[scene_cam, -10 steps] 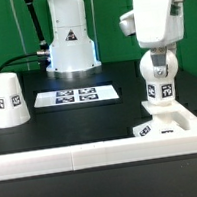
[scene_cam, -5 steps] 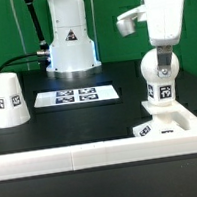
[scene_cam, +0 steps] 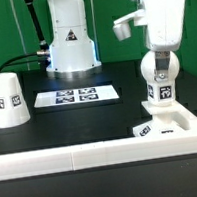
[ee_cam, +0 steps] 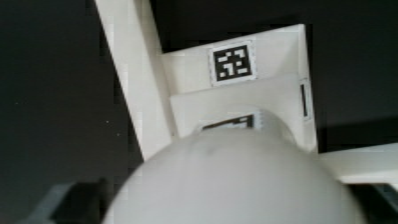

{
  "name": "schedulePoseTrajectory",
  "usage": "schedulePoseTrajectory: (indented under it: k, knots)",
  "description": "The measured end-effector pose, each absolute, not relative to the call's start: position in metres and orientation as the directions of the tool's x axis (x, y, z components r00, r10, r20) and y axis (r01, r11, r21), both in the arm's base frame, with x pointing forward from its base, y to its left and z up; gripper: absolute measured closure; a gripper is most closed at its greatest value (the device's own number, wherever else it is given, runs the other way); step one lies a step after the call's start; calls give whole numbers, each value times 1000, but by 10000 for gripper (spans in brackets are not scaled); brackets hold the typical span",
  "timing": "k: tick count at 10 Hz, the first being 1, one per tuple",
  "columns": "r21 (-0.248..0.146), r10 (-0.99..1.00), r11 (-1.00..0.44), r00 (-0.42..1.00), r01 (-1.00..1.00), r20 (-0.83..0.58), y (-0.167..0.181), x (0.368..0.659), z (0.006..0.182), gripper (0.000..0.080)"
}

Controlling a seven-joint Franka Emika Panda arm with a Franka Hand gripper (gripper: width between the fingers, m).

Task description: Assemble lamp

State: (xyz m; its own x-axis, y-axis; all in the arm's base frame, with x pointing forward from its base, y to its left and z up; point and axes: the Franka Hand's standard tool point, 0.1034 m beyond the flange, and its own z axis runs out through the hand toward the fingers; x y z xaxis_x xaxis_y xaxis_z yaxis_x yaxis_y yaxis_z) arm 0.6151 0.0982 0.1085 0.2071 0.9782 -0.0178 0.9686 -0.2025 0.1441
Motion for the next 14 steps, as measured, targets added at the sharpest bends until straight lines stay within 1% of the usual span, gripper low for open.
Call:
schedulePoseTrajectory:
  k: [2, 3, 5, 7, 8, 12, 14]
  knots:
    - [144, 970, -240, 244, 960, -13, 97, 615, 108, 226]
    - [143, 954, -295, 299, 945, -5, 94, 615, 109, 226]
    - [138, 858, -512, 514, 848, 29, 95, 614, 108, 226]
    - [126, 698, -714, 713, 688, 63, 96, 614, 108, 226]
    - [121, 638, -768, 766, 629, 74, 96, 615, 108, 225]
    - [95, 446, -894, 889, 437, 104, 96, 616, 109, 225]
    - [78, 306, -951, 945, 298, 118, 96, 616, 109, 225]
